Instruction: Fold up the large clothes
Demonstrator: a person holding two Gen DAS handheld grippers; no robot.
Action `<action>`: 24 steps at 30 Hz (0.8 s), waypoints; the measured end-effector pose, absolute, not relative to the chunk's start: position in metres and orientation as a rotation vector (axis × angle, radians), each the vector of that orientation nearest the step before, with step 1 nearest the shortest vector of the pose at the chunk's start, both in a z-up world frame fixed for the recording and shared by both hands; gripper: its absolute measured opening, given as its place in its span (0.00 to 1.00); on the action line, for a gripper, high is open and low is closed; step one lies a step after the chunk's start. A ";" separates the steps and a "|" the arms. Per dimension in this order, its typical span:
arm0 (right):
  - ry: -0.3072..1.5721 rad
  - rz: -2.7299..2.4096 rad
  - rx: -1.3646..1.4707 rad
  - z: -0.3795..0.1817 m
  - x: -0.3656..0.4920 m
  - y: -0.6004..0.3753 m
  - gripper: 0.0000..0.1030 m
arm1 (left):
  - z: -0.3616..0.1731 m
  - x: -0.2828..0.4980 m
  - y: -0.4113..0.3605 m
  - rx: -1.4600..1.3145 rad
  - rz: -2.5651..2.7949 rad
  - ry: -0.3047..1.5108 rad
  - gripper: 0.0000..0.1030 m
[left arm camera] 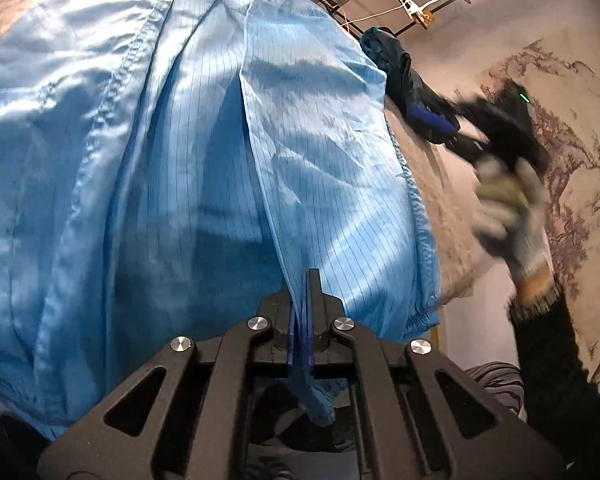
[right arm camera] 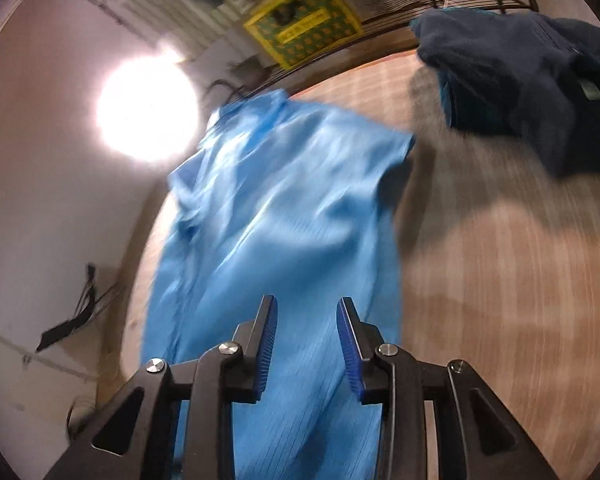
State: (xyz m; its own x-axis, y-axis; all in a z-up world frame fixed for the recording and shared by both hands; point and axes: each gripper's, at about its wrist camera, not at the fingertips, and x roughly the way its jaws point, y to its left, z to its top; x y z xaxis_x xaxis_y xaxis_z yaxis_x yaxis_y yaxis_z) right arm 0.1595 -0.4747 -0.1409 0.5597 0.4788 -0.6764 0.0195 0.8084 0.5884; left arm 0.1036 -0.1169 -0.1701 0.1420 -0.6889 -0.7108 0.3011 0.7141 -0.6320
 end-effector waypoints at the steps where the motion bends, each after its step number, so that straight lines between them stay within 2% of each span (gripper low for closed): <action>1: 0.957 0.309 0.577 -0.140 0.143 -0.469 0.34 | -0.171 0.104 -0.118 -0.370 -0.742 1.239 0.00; 4: 0.992 0.356 0.536 -0.142 0.091 -0.444 0.35 | -0.177 0.103 -0.127 -0.353 -0.742 1.262 0.01; 7: 1.025 0.387 0.522 -0.155 0.057 -0.423 0.37 | -0.182 0.102 -0.131 -0.390 -0.741 1.276 0.10; 14: 1.065 0.394 0.602 -0.194 0.035 -0.401 0.37 | -0.179 0.093 -0.125 -0.398 -0.749 1.264 0.15; 17: 1.056 0.407 0.621 -0.199 0.039 -0.396 0.30 | -0.178 0.092 -0.129 -0.380 -0.758 1.254 0.15; 19: 1.043 0.403 0.605 -0.196 0.042 -0.393 0.15 | -0.176 0.092 -0.134 -0.347 -0.768 1.240 0.15; 22: 1.015 0.414 0.617 -0.188 0.041 -0.396 0.01 | -0.175 0.092 -0.142 -0.342 -0.785 1.234 0.10; 24: 0.984 0.408 0.618 -0.179 0.042 -0.399 0.00 | -0.173 0.090 -0.146 -0.337 -0.800 1.233 0.07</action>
State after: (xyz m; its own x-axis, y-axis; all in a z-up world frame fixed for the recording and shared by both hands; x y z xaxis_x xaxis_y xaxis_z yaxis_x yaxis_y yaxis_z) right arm 0.0419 -0.3992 -0.1790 0.5011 0.5797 -0.6425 -0.0448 0.7588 0.6497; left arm 0.0902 -0.1463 -0.1733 0.1094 -0.7008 -0.7050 0.3578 0.6894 -0.6298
